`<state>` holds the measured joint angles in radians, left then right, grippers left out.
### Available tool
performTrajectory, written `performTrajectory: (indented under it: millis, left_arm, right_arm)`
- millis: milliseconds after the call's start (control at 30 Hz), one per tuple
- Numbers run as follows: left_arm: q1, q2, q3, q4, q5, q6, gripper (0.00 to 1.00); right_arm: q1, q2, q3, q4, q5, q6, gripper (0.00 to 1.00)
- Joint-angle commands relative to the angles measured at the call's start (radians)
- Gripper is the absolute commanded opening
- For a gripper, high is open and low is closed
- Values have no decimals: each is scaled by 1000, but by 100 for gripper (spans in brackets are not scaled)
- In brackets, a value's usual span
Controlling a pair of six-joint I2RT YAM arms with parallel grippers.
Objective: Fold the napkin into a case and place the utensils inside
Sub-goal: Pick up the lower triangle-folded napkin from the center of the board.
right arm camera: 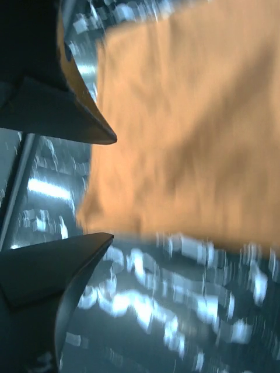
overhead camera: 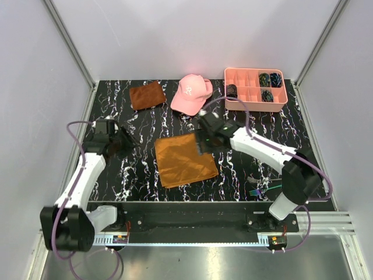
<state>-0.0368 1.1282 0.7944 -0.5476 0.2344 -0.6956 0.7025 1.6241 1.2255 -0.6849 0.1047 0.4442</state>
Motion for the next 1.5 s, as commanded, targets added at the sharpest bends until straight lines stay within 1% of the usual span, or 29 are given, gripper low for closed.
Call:
performTrajectory:
  millis: [0,33,67,100,133,167,267,367,533,567,700,800,833,933,1133,1300,1367,1400,1433,1467]
  left_arm:
    - [6,-122,83,-176,-318,-91,57]
    - [8,-133,101,-219,-383,-111,58]
    - [8,-140,111,-239,-408,-122,59]
    - [11,-154,121,-261,-432,-149,60]
    - [14,-159,138,-299,-457,-160,61]
    - [17,-165,144,-313,-457,-166,61]
    - [25,-174,158,-344,-429,-176,63]
    - [29,-183,161,-357,-397,-177,63]
    - [37,-199,151,-357,-383,-174,64]
    - [37,-200,151,-357,-377,-171,64]
    - [37,-193,143,-351,-360,-165,64]
    - [37,-182,137,-344,-345,-154,64]
    - [60,-177,137,-344,-343,-150,64]
    - [74,-168,135,-342,-334,-139,64]
    - [116,-166,134,-344,-313,-120,65]
    - [155,-151,131,-336,-267,-111,66]
    - [166,-143,129,-333,-254,-104,66]
    - [173,-137,128,-331,-251,-102,66]
    - [178,-134,121,-327,-247,-97,66]
    - [182,-125,117,-325,-242,-96,67]
  right_arm:
    - [201,104,179,-65,35,114,73]
    - [228,137,212,-67,30,128,75]
    - [283,202,245,-70,30,149,75]
    - [307,233,311,-76,53,155,75]
    - [325,291,340,-79,62,171,74]
    - [360,319,389,-81,61,174,74]
    - [411,419,475,-96,66,177,70]
    - [442,482,522,-110,72,171,66]
    - [462,539,549,-111,64,179,58]
    - [462,543,554,-110,63,180,53]
    - [473,576,578,-113,55,177,47]
    - [473,588,595,-116,53,177,47]
    - [474,589,601,-114,52,177,47]
    - [474,606,606,-116,38,179,48]
    - [485,637,572,-123,36,188,50]
    - [492,678,556,-151,39,195,50]
    - [496,694,552,-183,56,209,44]
    - [497,698,551,-198,94,215,39]
    - [499,706,551,-211,110,217,37]
    - [499,720,552,-240,122,221,29]
